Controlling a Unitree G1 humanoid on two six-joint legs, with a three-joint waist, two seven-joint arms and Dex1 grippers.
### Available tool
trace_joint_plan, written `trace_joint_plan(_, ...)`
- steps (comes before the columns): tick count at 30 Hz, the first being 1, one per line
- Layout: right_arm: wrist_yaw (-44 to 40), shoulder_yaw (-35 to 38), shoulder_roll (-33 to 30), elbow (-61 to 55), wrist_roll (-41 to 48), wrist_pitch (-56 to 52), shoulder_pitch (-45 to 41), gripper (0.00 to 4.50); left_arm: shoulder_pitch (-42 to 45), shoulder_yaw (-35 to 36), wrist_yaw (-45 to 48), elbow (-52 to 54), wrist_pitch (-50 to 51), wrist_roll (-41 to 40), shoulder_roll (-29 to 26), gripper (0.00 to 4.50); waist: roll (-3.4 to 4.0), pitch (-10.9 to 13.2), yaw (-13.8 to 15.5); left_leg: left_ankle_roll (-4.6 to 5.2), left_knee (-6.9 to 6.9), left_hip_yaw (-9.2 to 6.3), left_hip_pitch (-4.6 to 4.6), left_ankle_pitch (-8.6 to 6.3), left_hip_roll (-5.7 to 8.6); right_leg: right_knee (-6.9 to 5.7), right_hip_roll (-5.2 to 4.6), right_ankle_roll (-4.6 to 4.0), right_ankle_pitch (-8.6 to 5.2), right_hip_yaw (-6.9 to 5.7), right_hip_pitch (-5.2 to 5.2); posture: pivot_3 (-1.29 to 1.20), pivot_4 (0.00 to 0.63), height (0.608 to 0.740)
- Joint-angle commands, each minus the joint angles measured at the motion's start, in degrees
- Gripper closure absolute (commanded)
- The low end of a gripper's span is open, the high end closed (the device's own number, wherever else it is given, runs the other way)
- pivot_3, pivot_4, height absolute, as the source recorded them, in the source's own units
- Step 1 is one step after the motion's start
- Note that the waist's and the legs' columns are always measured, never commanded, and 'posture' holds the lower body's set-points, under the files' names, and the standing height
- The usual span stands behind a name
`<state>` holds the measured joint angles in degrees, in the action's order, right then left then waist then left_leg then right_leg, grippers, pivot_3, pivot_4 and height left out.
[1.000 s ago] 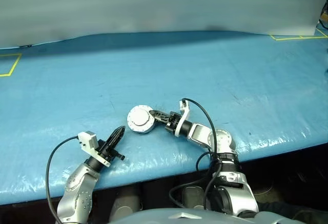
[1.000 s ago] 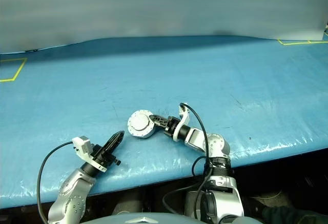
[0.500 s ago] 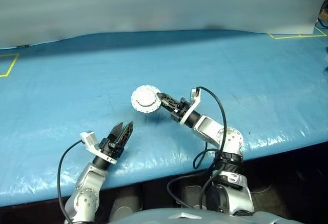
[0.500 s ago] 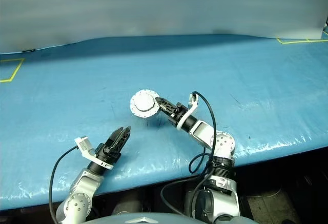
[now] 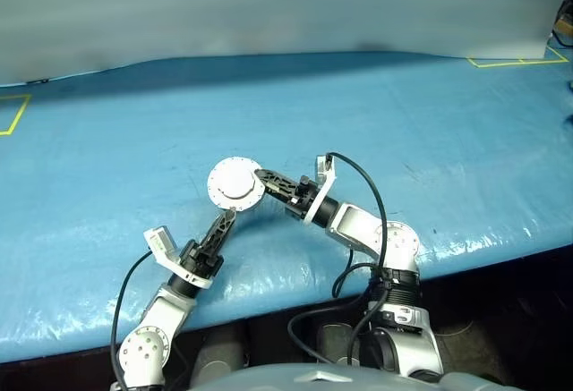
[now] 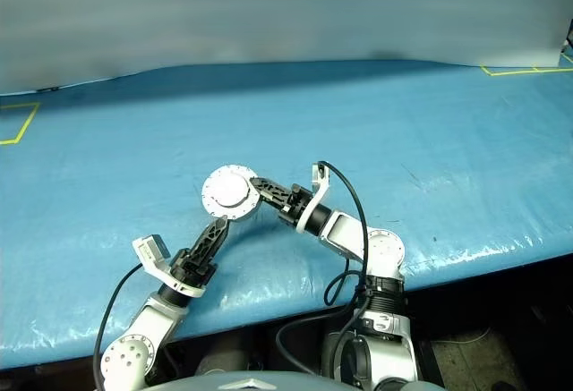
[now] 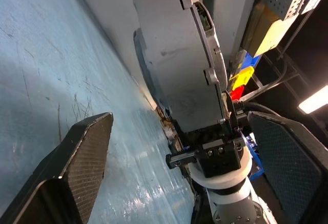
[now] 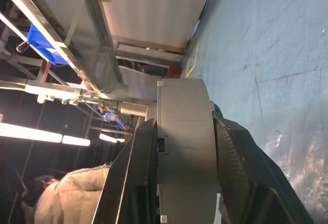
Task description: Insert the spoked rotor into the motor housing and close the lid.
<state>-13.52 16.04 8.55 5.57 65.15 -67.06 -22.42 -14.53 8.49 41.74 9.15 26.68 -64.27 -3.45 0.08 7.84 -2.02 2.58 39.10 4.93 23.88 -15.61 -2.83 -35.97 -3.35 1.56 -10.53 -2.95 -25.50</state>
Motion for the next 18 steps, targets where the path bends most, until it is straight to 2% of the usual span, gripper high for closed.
trace_joint_plan(1,-1.98,-1.69,2.32,-2.80,3.40,-0.25,0.94,3.27,0.68,0.77,1.15,2.21,0.06,-1.92,1.30,0.02,-0.01,0.00,0.04,0.00,0.00,-0.01,0.00,0.00,0.08,0.00,-0.01,0.00,0.00,0.01,0.00,0.00,0.150,0.740)
trace_joint_plan(15,-2.78,-5.54,1.96,-6.11,4.75,-0.99,2.93,3.27,3.06,2.97,0.23,0.77,0.75,-3.39,4.59,0.02,-0.30,0.17,0.04,0.03,0.01,-0.03,0.01,-0.01,0.18,0.00,-0.02,0.04,-0.01,0.05,0.01,0.00,0.150,0.740)
trace_joint_plan(18,-2.70,-5.64,1.98,-6.30,4.83,-0.91,3.01,3.27,3.01,3.63,0.37,0.22,1.01,-4.18,4.98,0.62,-0.32,0.18,0.03,0.03,0.01,-0.03,0.01,-0.02,0.18,0.01,-0.02,0.04,-0.01,0.05,0.01,0.00,0.150,0.740)
